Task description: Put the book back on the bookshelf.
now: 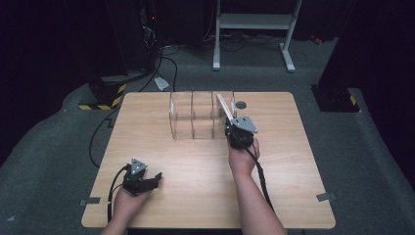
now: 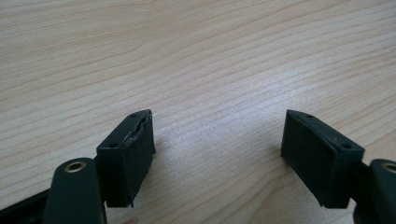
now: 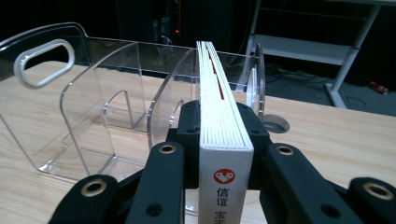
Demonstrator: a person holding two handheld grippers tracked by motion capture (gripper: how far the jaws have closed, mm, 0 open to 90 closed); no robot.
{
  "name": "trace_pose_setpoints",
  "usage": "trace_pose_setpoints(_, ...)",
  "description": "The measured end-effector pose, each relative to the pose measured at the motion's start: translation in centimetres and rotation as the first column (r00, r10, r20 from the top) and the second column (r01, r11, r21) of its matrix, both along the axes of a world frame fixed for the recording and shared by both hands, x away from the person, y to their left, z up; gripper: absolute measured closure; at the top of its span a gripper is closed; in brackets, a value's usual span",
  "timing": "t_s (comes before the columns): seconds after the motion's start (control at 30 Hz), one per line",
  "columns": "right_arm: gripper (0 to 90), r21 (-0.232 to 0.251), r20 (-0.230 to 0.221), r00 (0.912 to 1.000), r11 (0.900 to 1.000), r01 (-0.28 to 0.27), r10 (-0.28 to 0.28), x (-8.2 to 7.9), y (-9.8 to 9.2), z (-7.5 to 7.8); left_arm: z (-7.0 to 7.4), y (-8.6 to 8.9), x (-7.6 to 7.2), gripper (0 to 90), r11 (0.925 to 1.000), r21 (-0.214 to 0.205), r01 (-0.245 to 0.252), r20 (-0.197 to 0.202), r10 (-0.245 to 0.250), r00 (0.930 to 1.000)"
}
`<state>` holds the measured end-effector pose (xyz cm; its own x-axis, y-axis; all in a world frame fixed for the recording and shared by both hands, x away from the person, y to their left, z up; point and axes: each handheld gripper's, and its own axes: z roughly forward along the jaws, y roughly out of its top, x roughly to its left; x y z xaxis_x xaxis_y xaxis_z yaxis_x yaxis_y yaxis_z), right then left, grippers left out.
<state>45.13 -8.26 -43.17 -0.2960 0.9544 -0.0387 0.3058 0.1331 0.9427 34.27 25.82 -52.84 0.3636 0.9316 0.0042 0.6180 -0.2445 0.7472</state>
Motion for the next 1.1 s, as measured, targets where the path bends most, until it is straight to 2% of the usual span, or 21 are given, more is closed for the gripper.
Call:
trace_pose_setpoints(0.37,75.6,-0.010,-0.003,0.9996,0.9995,0.030,-0.030,1.2,0.1,-0.4,0.0,0.0,0.0,26.1,1.0000,0.001,0.003,0.004,-0.003,1.0000)
trace_pose_setpoints(0.67,75.6,0.009,-0.006,0.9992,0.9992,0.039,-0.039,1.7,0.1,-0.7,0.0,0.1,-0.2,26.7,1.0000,0.001,0.002,0.006,-0.002,1.0000)
trace_pose_setpoints(0.93,75.6,-0.018,0.001,0.9988,0.9987,0.048,-0.048,2.0,0.5,-0.7,0.0,0.1,-0.2,26.9,1.0000,0.000,0.002,0.006,-0.002,1.0000)
trace_pose_setpoints(1.1,75.5,-0.017,0.004,0.9988,0.9987,0.048,-0.048,1.9,0.6,-1.0,0.0,0.1,-0.3,26.9,1.0000,-0.001,0.003,0.004,-0.003,1.0000)
